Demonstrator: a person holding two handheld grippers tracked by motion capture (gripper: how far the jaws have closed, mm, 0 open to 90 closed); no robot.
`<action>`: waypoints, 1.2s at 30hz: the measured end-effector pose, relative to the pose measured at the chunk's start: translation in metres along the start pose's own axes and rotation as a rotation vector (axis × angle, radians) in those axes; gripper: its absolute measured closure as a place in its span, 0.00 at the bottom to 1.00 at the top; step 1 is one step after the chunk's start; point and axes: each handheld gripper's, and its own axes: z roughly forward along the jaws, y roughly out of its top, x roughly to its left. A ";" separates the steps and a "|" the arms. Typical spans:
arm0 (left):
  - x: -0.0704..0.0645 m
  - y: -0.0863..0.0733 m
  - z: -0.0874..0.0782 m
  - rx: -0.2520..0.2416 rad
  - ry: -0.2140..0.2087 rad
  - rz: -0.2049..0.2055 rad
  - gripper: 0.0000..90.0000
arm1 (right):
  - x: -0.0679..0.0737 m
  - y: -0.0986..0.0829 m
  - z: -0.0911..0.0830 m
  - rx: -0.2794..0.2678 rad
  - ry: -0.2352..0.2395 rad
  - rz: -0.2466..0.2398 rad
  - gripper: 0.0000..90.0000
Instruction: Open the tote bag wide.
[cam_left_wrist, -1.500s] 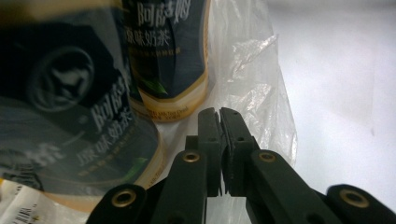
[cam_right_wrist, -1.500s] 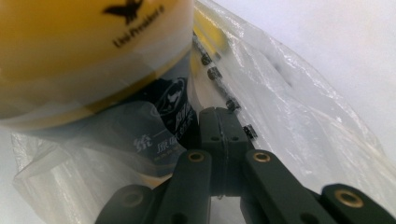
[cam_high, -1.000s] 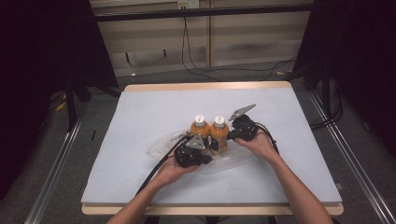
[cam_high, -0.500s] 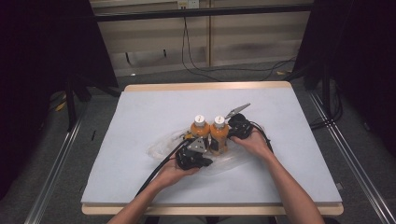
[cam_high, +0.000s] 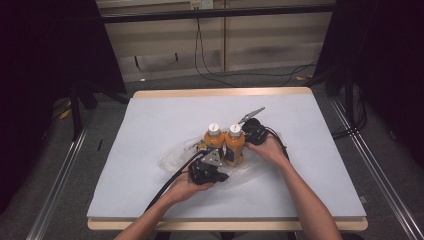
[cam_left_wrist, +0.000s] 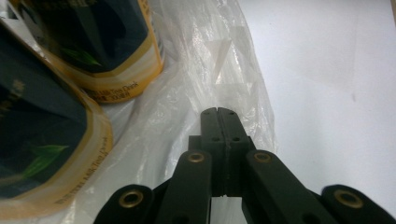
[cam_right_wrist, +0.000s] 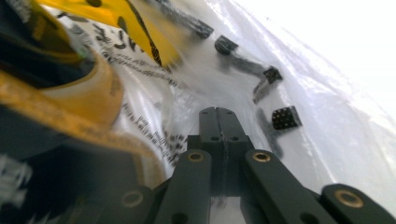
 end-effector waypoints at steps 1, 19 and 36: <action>-0.003 0.001 -0.001 0.023 -0.009 0.012 1.00 | 0.002 0.004 0.002 0.012 -0.017 -0.006 1.00; -0.015 -0.002 -0.001 0.003 -0.043 0.020 1.00 | -0.012 0.021 0.011 0.049 -0.001 0.055 1.00; -0.022 -0.001 -0.001 0.015 -0.061 0.045 1.00 | -0.020 0.032 0.023 0.014 -0.044 0.092 1.00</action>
